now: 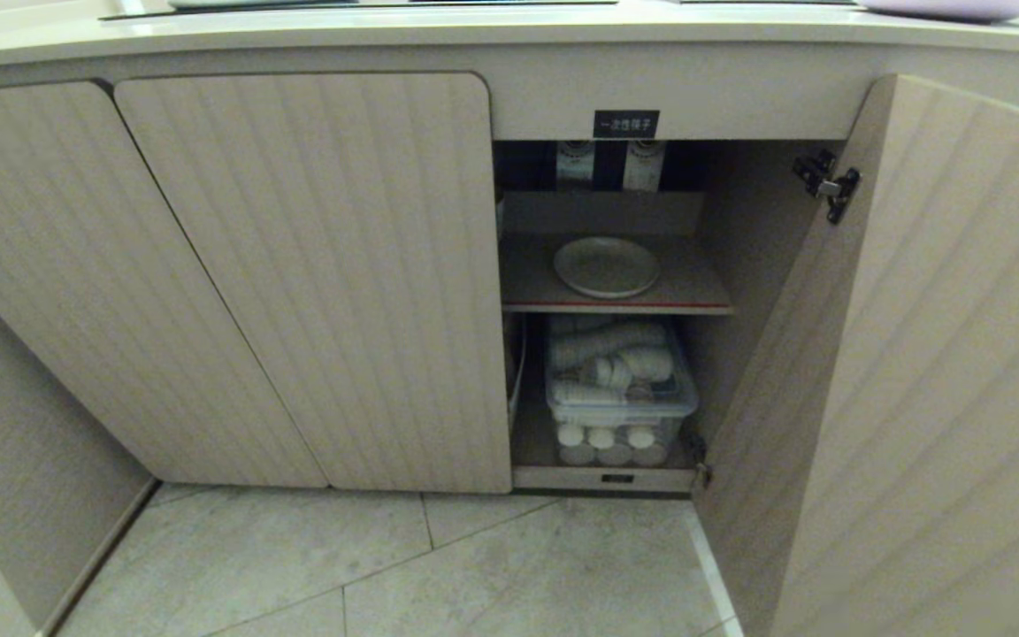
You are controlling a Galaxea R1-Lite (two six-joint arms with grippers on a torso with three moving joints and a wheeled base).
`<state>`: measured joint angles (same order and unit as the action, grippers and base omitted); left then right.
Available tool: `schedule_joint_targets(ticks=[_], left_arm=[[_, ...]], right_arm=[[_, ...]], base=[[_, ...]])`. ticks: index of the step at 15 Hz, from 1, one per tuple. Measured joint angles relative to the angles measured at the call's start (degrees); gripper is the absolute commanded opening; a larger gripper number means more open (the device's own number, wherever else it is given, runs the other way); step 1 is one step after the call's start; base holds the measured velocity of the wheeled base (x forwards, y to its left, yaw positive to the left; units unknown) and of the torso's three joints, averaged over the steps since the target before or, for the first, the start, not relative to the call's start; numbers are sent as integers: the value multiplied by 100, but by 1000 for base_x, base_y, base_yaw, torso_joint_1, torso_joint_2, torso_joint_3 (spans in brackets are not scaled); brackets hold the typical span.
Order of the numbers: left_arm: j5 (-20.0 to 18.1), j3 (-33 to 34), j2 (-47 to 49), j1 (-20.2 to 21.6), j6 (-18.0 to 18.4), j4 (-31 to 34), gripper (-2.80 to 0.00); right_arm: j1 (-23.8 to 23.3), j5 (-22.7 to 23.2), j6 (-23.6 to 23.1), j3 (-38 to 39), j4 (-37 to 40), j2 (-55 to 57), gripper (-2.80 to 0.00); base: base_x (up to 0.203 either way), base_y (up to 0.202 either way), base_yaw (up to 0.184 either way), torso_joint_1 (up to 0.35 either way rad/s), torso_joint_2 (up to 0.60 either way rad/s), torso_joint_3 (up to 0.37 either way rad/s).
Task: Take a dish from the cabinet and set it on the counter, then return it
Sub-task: Close the cabinet door
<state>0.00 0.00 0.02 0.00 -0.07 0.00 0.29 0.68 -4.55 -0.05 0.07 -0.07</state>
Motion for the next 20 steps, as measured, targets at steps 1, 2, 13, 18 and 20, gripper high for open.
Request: schedule_joint_targets(ticks=[1, 2, 13, 18, 20], left_arm=[[0, 0, 0, 0, 0, 0, -280], [0, 0, 0, 0, 0, 0, -280], [0, 0, 0, 0, 0, 0, -280], [-2, 0, 0, 0, 0, 0, -280], [-2, 0, 0, 0, -2, 0, -280]], right_arm=[[0, -2, 14, 0, 2, 0, -280], [0, 2, 23, 0, 2, 0, -280], [0, -323, 243, 0, -326, 0, -280], [0, -1186, 41, -66, -911, 0, -280], [0, -1543, -139, -91, -1116, 0, -280]], base=[[0, 0, 0, 0, 0, 0], [0, 0, 0, 0, 0, 0], [0, 0, 0, 0, 0, 0], [0, 0, 0, 0, 0, 0], [0, 0, 0, 0, 0, 0]])
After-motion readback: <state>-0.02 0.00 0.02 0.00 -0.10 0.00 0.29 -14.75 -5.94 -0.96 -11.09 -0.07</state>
